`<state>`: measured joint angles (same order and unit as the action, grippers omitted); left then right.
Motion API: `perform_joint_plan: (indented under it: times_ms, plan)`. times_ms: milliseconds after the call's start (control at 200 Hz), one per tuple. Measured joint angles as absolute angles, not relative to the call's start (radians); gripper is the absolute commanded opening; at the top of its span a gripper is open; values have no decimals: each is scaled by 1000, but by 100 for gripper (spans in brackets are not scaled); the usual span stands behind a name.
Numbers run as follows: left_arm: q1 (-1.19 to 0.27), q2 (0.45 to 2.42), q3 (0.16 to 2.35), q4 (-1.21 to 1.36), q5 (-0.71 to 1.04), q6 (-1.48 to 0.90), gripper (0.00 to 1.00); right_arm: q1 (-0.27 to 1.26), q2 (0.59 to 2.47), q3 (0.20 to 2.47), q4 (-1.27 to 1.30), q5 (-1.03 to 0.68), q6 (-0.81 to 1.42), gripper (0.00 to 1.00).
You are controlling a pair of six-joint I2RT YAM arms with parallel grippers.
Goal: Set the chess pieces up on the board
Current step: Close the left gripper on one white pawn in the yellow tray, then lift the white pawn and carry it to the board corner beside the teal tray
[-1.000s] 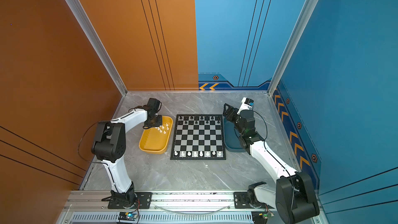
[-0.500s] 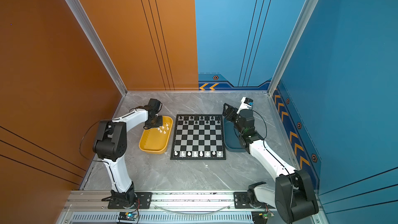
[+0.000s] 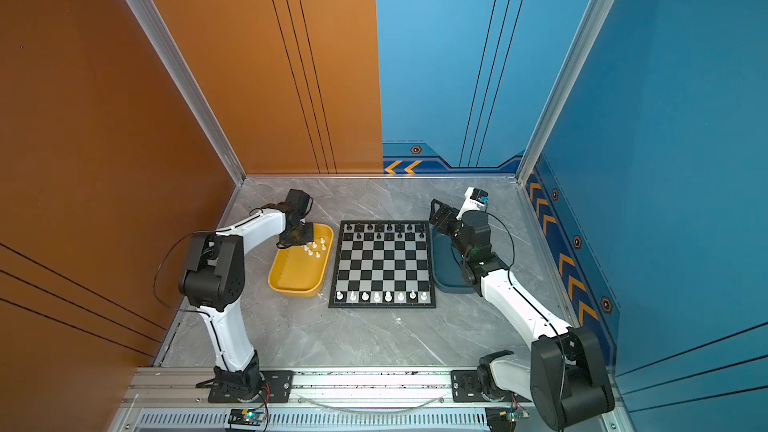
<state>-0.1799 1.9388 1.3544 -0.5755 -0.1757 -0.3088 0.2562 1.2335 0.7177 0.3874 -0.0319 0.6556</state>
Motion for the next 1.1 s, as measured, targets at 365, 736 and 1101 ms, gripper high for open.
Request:
perform_joint_plan:
  times_ms: [365, 736, 1101]
  plan:
    - [-289, 1785, 1388, -633, -186, -289, 0, 256, 1242, 720, 387, -50, 656, 77]
    - [-530, 1748, 1483, -697, -180, -247, 0, 256, 1242, 720, 385, -50, 655, 76]
    - [-738, 1871, 1623, -726, -96, -215, 0, 243, 1166, 719, 350, -20, 655, 76]
